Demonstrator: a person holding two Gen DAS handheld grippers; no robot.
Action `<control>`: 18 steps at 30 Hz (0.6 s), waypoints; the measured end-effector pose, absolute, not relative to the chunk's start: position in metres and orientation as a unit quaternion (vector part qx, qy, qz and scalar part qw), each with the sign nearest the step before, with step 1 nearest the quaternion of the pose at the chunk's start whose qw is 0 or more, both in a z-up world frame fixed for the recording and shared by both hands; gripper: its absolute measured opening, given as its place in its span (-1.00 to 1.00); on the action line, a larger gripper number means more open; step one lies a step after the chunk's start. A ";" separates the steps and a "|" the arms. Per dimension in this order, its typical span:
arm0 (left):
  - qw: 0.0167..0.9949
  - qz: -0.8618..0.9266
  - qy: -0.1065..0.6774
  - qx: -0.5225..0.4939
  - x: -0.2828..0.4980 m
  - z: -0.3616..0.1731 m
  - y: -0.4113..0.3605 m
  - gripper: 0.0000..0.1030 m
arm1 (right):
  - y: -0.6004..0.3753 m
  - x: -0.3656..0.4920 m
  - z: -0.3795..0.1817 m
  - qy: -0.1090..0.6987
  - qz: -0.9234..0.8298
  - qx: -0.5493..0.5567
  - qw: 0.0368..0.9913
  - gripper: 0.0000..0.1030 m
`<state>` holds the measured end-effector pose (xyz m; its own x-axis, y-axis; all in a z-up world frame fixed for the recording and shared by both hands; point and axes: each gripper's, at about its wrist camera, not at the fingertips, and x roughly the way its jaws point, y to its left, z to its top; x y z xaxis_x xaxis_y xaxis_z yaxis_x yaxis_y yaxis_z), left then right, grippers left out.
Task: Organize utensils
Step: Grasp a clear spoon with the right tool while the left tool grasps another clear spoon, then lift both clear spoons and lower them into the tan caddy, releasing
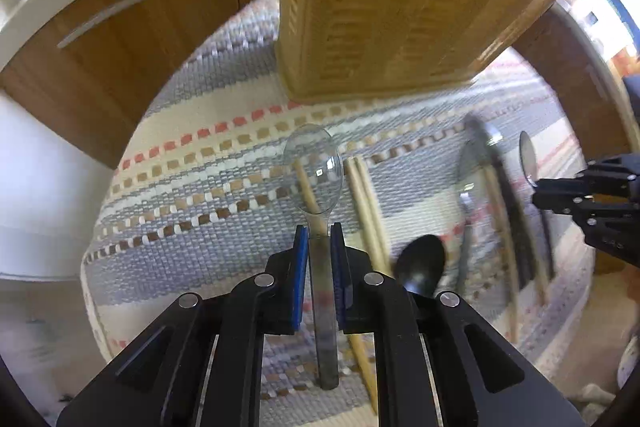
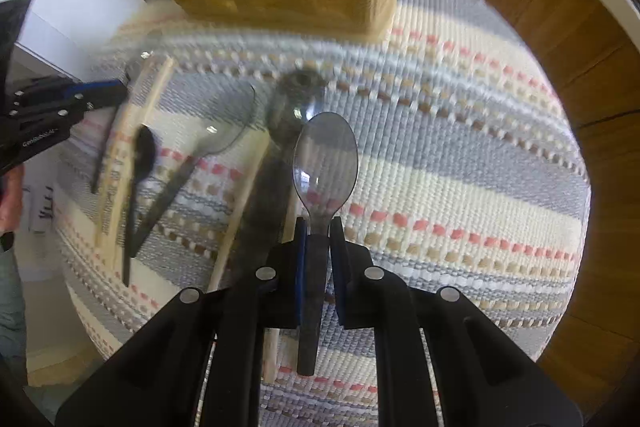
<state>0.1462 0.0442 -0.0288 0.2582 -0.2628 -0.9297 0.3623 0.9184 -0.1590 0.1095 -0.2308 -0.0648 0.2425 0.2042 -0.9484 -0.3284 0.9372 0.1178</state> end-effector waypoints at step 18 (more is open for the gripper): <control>0.951 -0.224 0.199 -0.074 0.146 0.155 0.032 -0.81 | -0.257 0.112 0.134 0.211 0.189 0.030 0.959 -0.81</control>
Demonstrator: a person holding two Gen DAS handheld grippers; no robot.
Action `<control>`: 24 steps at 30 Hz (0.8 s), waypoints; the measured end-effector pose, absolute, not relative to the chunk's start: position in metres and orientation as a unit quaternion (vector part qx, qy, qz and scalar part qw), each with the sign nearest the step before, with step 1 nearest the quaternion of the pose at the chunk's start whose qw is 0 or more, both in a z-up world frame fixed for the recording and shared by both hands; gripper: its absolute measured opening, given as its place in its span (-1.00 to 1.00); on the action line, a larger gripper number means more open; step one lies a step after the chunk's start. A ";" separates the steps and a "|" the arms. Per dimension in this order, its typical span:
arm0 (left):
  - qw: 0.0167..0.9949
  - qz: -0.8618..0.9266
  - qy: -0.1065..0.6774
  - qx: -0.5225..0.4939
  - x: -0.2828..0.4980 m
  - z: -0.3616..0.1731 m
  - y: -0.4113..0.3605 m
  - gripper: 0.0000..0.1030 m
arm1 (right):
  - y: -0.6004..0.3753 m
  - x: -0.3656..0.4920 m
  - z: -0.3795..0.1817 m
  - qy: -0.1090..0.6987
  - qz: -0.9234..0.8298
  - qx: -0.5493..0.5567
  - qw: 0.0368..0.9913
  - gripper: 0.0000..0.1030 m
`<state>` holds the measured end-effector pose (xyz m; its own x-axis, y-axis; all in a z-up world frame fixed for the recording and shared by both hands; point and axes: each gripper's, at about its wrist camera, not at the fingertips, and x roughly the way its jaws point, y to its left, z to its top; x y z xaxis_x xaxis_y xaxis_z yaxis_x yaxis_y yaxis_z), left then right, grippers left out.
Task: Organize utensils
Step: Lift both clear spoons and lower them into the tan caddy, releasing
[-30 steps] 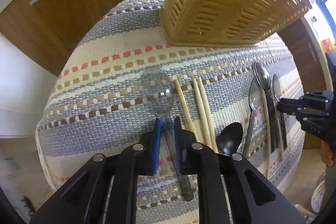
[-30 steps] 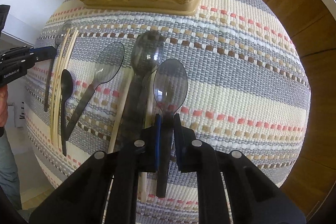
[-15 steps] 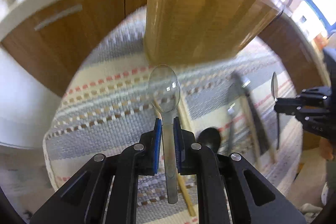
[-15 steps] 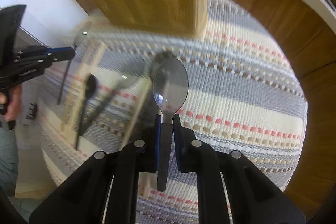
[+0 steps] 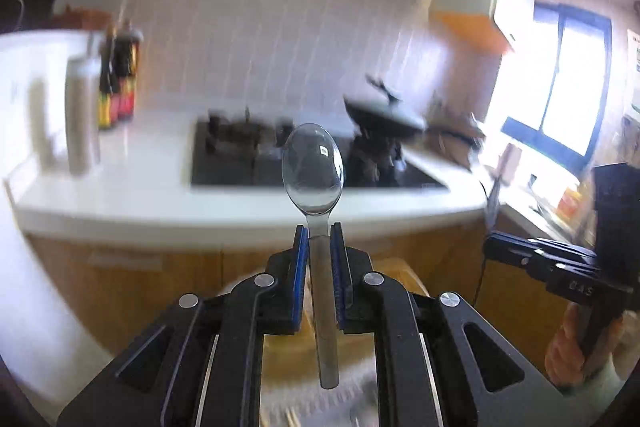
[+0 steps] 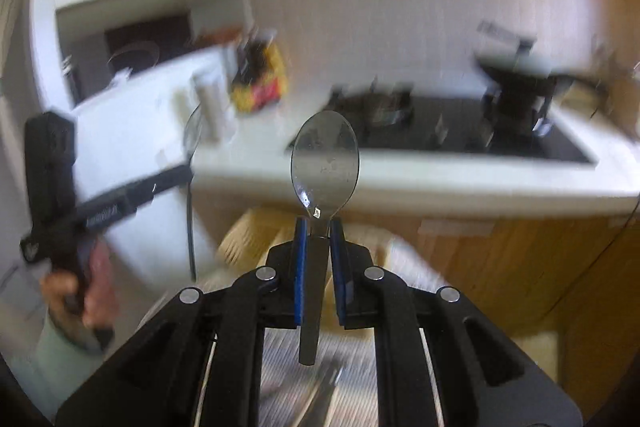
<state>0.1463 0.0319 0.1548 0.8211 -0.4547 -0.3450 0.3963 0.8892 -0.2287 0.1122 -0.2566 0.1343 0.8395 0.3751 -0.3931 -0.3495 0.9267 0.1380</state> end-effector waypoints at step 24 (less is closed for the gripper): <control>0.972 -0.173 0.151 -0.055 0.181 0.073 0.016 -0.79 | -0.244 0.175 0.060 0.164 0.120 0.010 0.979 -0.80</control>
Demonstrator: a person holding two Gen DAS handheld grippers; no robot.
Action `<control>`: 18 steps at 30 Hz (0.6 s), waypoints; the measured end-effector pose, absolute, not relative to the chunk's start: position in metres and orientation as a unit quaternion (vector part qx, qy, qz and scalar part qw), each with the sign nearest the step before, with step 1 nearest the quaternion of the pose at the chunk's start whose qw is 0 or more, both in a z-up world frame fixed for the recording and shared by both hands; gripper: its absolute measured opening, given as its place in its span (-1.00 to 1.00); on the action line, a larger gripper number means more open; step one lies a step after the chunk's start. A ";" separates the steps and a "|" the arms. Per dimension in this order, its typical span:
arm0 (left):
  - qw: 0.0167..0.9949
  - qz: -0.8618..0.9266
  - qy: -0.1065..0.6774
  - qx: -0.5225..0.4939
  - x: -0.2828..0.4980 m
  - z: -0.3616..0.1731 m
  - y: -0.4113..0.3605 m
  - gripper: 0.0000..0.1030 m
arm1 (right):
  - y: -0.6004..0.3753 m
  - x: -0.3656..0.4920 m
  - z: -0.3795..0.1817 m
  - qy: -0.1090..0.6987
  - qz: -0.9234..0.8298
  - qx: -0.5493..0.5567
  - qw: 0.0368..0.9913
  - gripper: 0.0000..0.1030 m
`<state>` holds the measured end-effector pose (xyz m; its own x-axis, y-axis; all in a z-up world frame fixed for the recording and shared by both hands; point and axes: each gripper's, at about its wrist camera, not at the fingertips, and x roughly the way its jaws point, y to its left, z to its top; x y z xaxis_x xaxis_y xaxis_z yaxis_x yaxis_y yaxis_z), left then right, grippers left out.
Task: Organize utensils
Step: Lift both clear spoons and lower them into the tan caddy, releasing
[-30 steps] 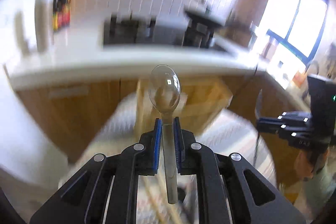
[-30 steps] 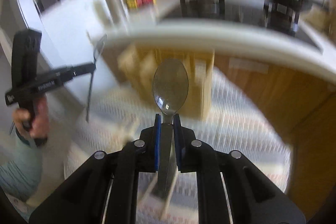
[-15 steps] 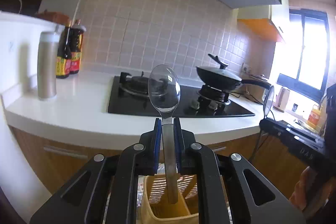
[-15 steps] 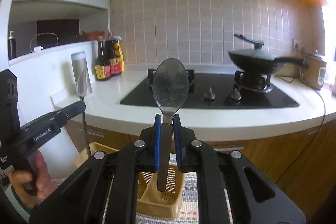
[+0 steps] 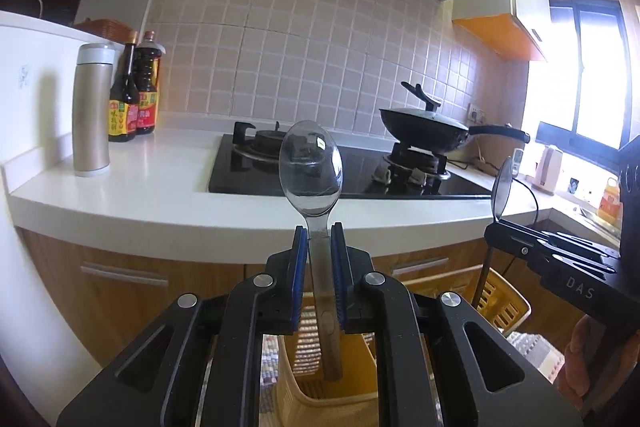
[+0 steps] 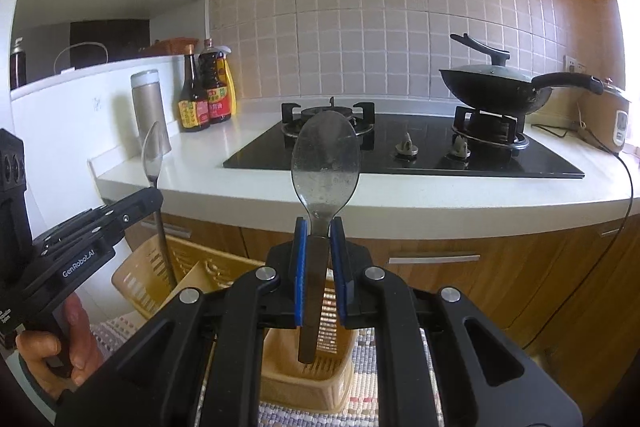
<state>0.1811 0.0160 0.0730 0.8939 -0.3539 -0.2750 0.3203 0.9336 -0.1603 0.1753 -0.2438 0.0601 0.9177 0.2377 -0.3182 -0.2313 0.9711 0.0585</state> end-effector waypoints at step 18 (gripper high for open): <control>0.963 -0.197 0.168 -0.070 0.112 0.110 0.047 -0.31 | -0.267 0.109 0.072 0.207 0.135 0.030 0.968 -0.40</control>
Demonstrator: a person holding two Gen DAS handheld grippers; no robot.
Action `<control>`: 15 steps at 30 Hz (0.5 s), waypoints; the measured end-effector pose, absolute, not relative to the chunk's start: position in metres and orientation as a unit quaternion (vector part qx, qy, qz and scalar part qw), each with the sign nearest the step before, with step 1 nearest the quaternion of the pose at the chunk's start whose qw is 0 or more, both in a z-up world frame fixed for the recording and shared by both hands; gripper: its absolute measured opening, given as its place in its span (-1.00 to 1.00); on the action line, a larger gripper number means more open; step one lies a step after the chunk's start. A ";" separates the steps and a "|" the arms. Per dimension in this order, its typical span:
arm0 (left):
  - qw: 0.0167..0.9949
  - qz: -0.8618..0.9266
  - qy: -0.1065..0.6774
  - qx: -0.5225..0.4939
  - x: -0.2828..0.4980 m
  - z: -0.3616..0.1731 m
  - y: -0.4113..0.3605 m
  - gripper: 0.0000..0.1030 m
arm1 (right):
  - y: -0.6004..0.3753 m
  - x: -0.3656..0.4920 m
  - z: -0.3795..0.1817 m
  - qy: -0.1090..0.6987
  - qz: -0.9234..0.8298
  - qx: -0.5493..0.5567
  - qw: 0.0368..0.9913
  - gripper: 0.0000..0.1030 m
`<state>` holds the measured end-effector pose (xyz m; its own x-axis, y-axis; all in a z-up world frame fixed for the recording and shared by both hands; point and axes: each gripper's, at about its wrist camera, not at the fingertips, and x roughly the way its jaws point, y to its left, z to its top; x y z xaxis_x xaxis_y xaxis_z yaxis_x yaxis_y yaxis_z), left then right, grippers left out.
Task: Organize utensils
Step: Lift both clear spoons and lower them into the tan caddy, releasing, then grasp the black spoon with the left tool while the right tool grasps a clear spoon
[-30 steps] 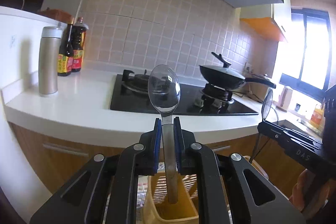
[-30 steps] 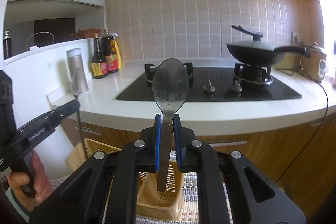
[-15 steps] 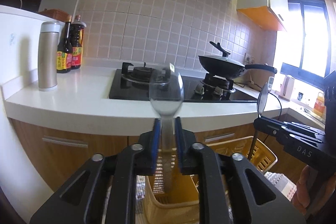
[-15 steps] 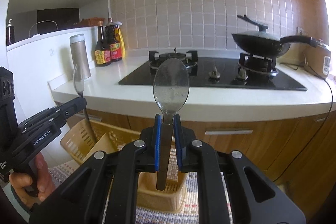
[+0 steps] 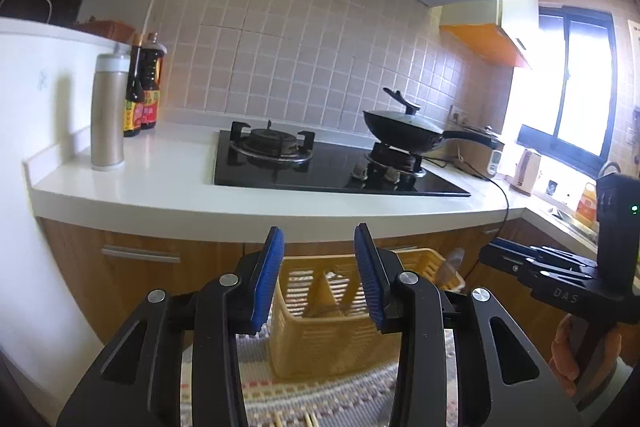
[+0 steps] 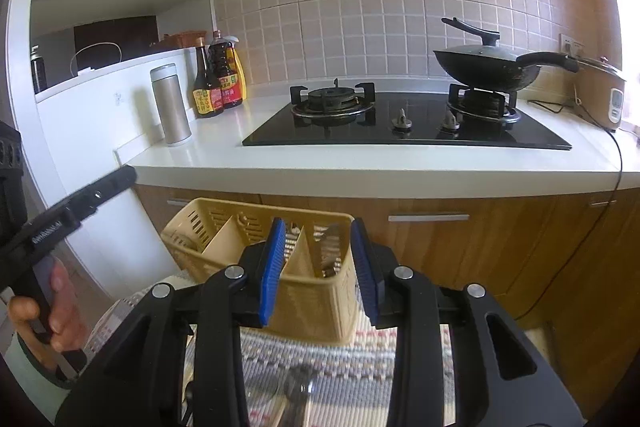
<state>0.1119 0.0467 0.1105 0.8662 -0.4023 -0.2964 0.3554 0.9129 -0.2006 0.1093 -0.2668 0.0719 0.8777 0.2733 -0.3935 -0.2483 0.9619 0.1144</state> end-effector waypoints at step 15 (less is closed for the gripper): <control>0.823 -0.285 0.487 -0.064 0.090 0.047 0.042 -0.33 | -0.269 0.091 0.039 0.409 0.151 0.033 0.899 -0.40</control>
